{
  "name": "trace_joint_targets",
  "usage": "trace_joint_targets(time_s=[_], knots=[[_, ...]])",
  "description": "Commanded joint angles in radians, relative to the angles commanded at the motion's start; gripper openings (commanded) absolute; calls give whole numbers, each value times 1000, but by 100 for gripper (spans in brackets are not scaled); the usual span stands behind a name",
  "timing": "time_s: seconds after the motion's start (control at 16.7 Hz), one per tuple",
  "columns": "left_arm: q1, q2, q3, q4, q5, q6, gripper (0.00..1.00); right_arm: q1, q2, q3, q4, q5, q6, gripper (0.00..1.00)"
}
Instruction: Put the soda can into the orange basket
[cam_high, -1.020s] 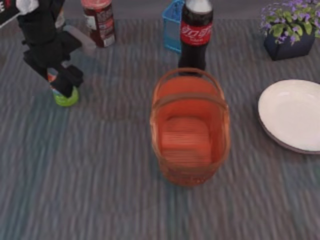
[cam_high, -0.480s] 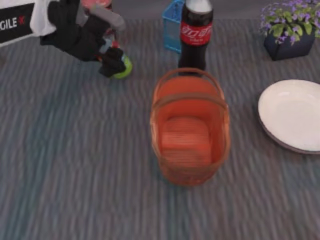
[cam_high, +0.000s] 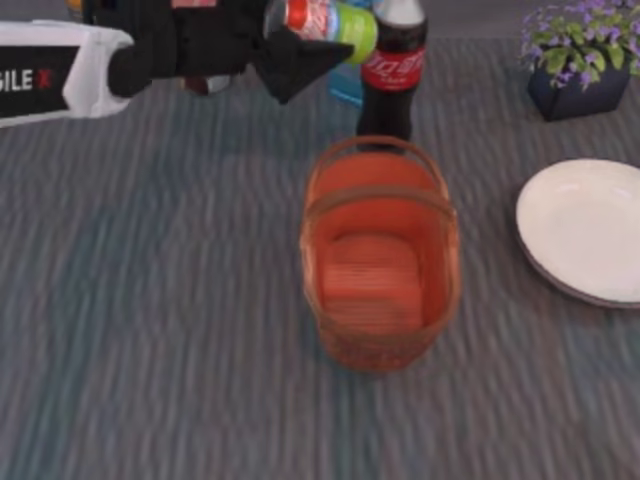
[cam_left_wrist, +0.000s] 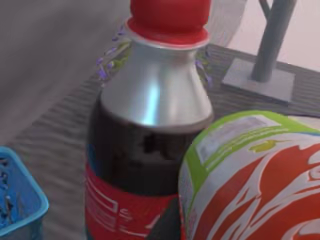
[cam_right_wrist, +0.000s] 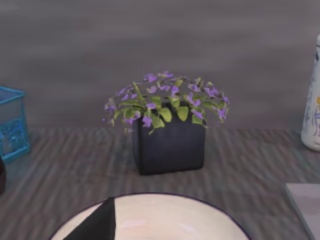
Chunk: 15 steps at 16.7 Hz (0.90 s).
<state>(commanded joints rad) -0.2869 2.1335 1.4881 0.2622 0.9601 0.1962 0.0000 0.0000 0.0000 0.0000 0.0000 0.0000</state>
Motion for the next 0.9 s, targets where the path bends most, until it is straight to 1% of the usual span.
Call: trace_joint_targets(time_s=[0.12, 0.24, 0.36, 0.42, 0.54, 0.9], knots=[[-17, -47, -75, 165, 109, -56, 0, 0, 0, 0, 0, 0, 0, 100], [-31, -86, -138, 291, 198, -101, 0, 0, 0, 0, 0, 0, 0, 100], [-41, -114, -184, 375, 262, -133, 0, 0, 0, 0, 0, 0, 0, 100], [-44, -123, -199, 401, 283, -143, 0, 0, 0, 0, 0, 0, 0, 100], [-47, -131, -211, 421, 299, -151, 0, 0, 0, 0, 0, 0, 0, 100], [-40, -112, -213, 436, 299, -149, 0, 0, 0, 0, 0, 0, 0, 100]])
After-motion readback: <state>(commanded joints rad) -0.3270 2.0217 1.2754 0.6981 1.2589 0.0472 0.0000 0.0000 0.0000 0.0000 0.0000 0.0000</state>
